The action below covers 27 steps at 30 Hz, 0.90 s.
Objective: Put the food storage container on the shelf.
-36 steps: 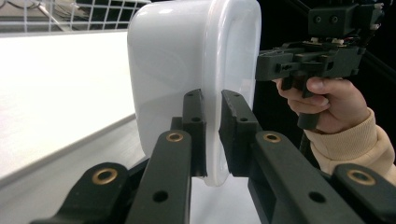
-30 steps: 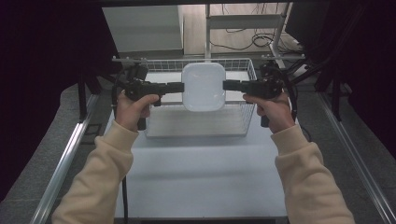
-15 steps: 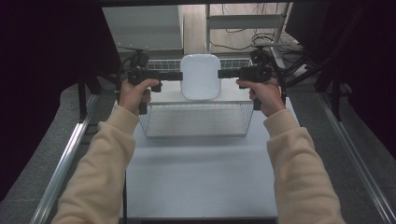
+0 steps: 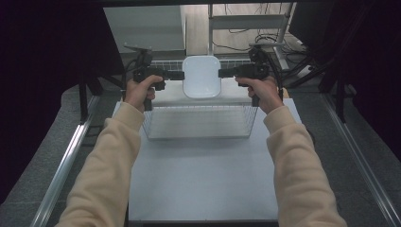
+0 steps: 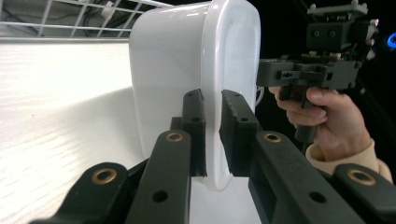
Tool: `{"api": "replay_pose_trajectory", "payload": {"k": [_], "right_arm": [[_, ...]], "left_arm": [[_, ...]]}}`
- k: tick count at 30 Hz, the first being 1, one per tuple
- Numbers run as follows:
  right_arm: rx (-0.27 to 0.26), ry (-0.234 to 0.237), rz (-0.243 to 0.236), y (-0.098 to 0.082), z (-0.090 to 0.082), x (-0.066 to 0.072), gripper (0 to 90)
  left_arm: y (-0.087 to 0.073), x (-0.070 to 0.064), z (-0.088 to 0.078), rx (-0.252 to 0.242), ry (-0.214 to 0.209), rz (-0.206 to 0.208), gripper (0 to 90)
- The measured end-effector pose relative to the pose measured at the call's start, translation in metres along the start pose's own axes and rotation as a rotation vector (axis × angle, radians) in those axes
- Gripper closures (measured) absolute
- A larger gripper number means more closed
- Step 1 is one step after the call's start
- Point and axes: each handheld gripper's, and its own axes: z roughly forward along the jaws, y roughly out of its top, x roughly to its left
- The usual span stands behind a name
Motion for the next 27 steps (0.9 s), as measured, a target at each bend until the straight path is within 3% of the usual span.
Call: {"api": "replay_pose_trajectory", "payload": {"k": [11,14,15,17,20,22,24,25,26,27], "right_arm": [[-0.007,0.023,0.167,0.013,0.016,-0.023,75.8],[-0.006,0.010,0.202,0.014,0.019,-0.026,74.0],[0.005,-0.019,0.201,0.013,0.020,-0.028,73.7],[0.001,-0.012,0.215,0.013,0.020,-0.030,73.7],[-0.007,-0.018,0.212,0.012,0.020,-0.029,73.2],[-0.013,-0.038,0.197,0.012,0.020,-0.025,63.3],[-0.029,-0.048,0.181,0.011,0.017,-0.019,51.3],[-0.042,-0.061,0.165,0.011,0.015,-0.015,45.4],[-0.053,-0.075,0.139,0.010,0.011,-0.011,41.8],[-0.068,-0.102,0.082,0.007,0.003,-0.003,40.1]], "left_arm": [[0.009,0.030,0.010,-0.039,-0.063,-0.164,77.1],[0.009,0.034,0.013,-0.041,-0.024,-0.166,78.0],[0.008,0.035,0.014,-0.043,-0.030,-0.166,78.2],[0.007,0.037,0.015,-0.049,-0.045,-0.168,78.1],[0.007,0.035,0.016,-0.055,-0.029,-0.150,75.3],[0.006,0.031,0.015,-0.071,0.011,-0.118,68.6],[0.005,0.026,0.011,-0.101,0.040,-0.084,55.8],[0.005,0.022,0.007,-0.121,0.055,-0.063,50.2],[0.002,0.014,0.000,-0.135,0.096,-0.004,45.9],[-0.001,0.009,-0.004,-0.138,0.114,0.029,40.5]]}}
